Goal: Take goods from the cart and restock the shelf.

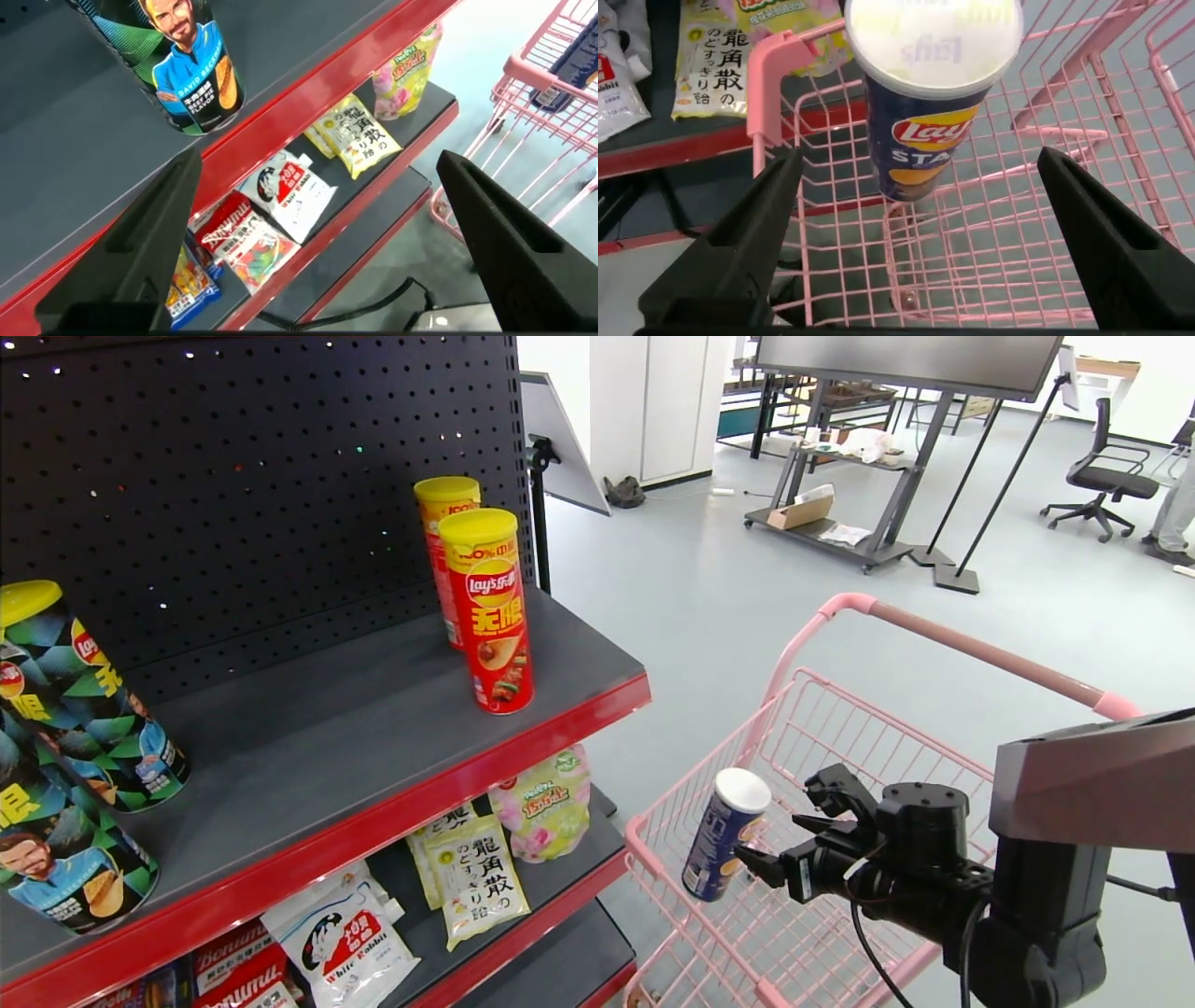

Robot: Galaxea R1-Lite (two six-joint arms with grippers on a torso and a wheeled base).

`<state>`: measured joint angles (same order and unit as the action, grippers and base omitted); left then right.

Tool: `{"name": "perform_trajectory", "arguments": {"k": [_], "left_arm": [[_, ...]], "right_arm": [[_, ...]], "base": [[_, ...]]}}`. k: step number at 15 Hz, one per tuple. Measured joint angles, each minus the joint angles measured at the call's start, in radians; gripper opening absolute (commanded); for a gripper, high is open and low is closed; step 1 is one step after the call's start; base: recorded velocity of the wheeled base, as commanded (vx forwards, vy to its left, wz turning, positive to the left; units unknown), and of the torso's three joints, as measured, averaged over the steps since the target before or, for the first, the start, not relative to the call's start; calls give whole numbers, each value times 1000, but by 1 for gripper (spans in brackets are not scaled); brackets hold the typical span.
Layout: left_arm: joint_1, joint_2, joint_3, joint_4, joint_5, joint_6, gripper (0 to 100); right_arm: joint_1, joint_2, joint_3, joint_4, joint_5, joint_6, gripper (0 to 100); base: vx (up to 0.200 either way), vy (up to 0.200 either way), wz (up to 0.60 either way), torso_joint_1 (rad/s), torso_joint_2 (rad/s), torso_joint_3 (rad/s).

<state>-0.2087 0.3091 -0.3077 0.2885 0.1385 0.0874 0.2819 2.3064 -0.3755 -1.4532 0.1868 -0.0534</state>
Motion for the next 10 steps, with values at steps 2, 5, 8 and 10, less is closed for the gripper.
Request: {"name": "perform_trajectory", "arguments": {"k": [2, 5, 8, 10], "left_arm": [[0, 0, 0, 9, 1, 0, 100], [0, 0, -1, 11, 2, 0, 100], [0, 0, -1, 13, 1, 0, 100], [0, 0, 0, 16, 2, 0, 100]], "right_arm": [[1, 31, -35, -1, 0, 0, 100], [2, 79, -104, -2, 0, 12, 100], [1, 123, -169, -2, -3, 15, 100], [0, 149, -206, -2, -3, 16, 100]], "base": [[0, 0, 0, 0, 0, 0], [0, 0, 0, 0, 0, 0], [0, 0, 0, 0, 0, 0], [0, 0, 0, 0, 0, 0]]}}
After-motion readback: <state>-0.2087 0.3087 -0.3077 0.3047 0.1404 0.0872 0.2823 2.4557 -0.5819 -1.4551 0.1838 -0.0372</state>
